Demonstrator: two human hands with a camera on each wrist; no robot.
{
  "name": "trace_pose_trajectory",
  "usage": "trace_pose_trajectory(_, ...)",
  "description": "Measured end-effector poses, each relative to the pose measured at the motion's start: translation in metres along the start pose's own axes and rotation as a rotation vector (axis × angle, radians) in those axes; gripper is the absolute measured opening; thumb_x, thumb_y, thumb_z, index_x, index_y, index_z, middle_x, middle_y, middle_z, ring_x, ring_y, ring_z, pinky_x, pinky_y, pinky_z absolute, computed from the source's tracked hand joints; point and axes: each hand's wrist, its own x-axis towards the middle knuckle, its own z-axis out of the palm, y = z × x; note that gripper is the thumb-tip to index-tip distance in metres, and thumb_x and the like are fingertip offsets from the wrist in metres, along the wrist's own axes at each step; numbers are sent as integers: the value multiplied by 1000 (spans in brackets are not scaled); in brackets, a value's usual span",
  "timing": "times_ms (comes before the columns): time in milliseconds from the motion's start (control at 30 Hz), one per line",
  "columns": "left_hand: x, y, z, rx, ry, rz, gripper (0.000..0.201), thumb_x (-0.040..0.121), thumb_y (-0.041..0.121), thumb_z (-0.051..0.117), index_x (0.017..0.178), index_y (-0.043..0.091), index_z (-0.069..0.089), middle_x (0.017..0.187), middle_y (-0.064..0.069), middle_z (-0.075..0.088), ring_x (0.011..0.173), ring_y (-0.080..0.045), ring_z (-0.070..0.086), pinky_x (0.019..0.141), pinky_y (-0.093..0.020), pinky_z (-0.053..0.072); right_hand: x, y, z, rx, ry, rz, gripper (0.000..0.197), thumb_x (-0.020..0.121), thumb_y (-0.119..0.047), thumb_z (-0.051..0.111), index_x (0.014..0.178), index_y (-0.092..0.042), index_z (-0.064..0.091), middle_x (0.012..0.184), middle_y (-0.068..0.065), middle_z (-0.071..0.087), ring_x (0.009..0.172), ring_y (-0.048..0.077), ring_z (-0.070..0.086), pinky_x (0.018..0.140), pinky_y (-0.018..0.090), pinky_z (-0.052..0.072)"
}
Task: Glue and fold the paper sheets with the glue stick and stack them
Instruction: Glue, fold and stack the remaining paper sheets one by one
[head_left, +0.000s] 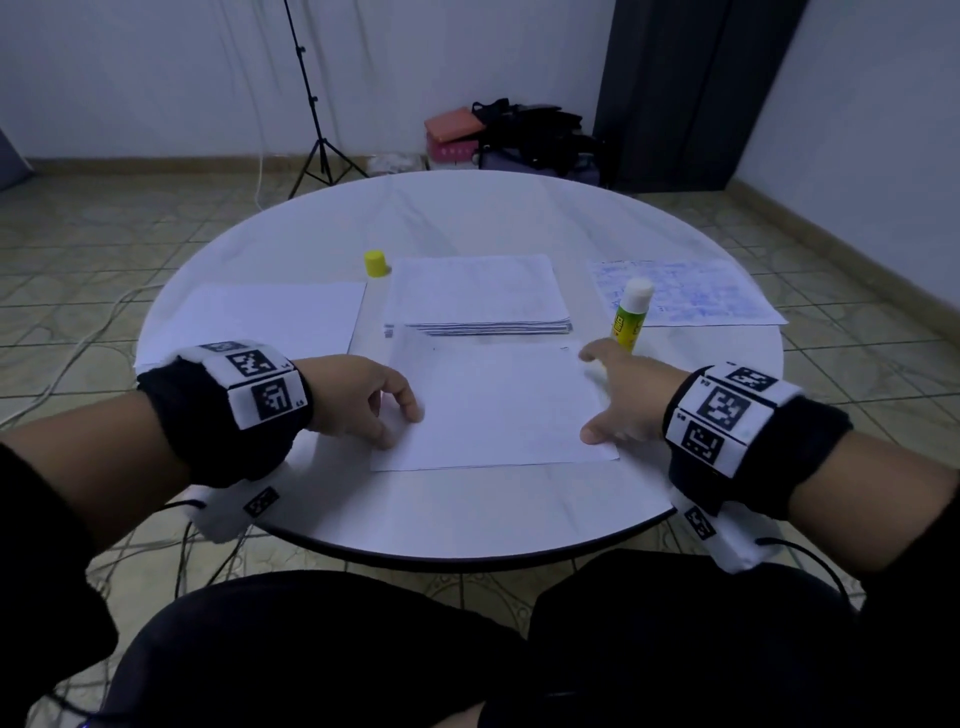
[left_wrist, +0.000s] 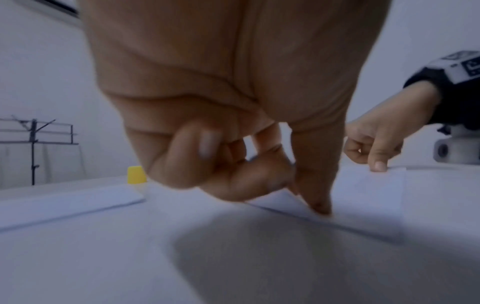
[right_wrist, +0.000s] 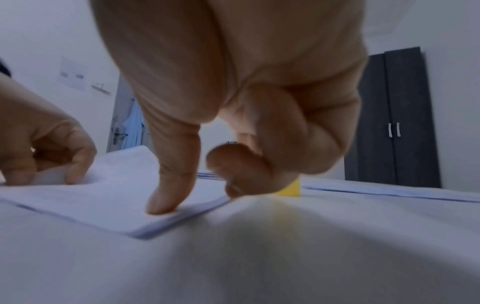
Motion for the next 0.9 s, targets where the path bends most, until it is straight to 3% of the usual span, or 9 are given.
trace_pose_trajectory(67, -3, 1, -2, 39, -12, -12, 28, 83, 34, 70, 104, 43, 54, 72, 10, 52, 66, -8, 55, 55, -17, 37, 0, 7, -2, -20, -50, -65, 70, 83, -30, 70, 142, -26, 32, 131, 0, 49, 115, 22, 51, 85, 25, 38)
trace_pose_trajectory(100, -5, 3, -5, 71, -30, -19, 30, 82, 35, 71, 104, 45, 53, 72, 11, 50, 69, -8, 55, 56, -17, 37, 0, 10, -4, -37, -84, -86, 67, 84, -31, 69, 142, -27, 35, 128, -2, 50, 114, 19, 50, 83, 21, 36)
trace_pose_trajectory(200, -9, 19, -20, 248, -118, -56, 40, 78, 41, 73, 114, 43, 55, 76, 13, 48, 67, -4, 48, 65, -20, 39, 4, 16, -9, -22, -169, -105, 73, 82, -28, 72, 144, -30, 34, 81, -12, 45, 79, 12, 52, 59, 13, 36)
trace_pose_trajectory(267, -1, 38, -29, 389, -157, -66, 41, 78, 45, 72, 116, 34, 61, 85, 12, 52, 80, -7, 50, 75, -20, 38, 8, 18, -10, -31, -186, -110, 79, 79, -26, 76, 144, -31, 33, 73, -14, 40, 69, 9, 49, 56, 14, 37)
trace_pose_trajectory(400, 32, 96, -27, 486, -85, 56, 58, 81, 56, 64, 117, 12, 60, 109, -5, 57, 99, -17, 53, 81, -24, 38, 16, 20, -8, -43, -178, -112, 81, 74, -25, 79, 141, -31, 34, 76, -7, 46, 73, 15, 53, 60, 19, 41)
trace_pose_trajectory(467, 44, 125, -15, 401, -40, 133, 79, 78, 64, 63, 139, 17, 44, 136, -4, 49, 124, -22, 47, 99, -30, 36, 19, 21, -7, -53, -176, -115, 83, 71, -26, 81, 140, -30, 34, 80, -3, 52, 78, 18, 57, 66, 24, 44)
trace_pose_trajectory(567, 51, 149, 4, 354, -11, 226, 90, 75, 65, 64, 146, 22, 30, 143, -3, 39, 130, -27, 43, 100, -36, 36, 23, 22, -7, -78, -167, -122, 84, 70, -29, 82, 139, -29, 34, 93, 0, 55, 90, 21, 59, 74, 26, 45)
trace_pose_trajectory(733, 39, 110, -4, 401, -31, 203, 84, 75, 58, 69, 142, 21, 34, 142, 2, 37, 127, -24, 45, 84, -29, 34, 26, 26, -7, -42, -168, -114, 82, 69, -28, 82, 137, -31, 36, 82, -6, 47, 84, 19, 53, 75, 27, 44)
trace_pose_trajectory(900, 14, 38, -13, 378, -90, 50, 101, 65, 54, 80, 145, 21, 29, 150, 12, 27, 133, -15, 39, 105, -32, 36, 26, 23, -8, -29, -191, -107, 80, 70, -22, 82, 136, -29, 37, 80, -5, 48, 81, 19, 56, 74, 28, 46)
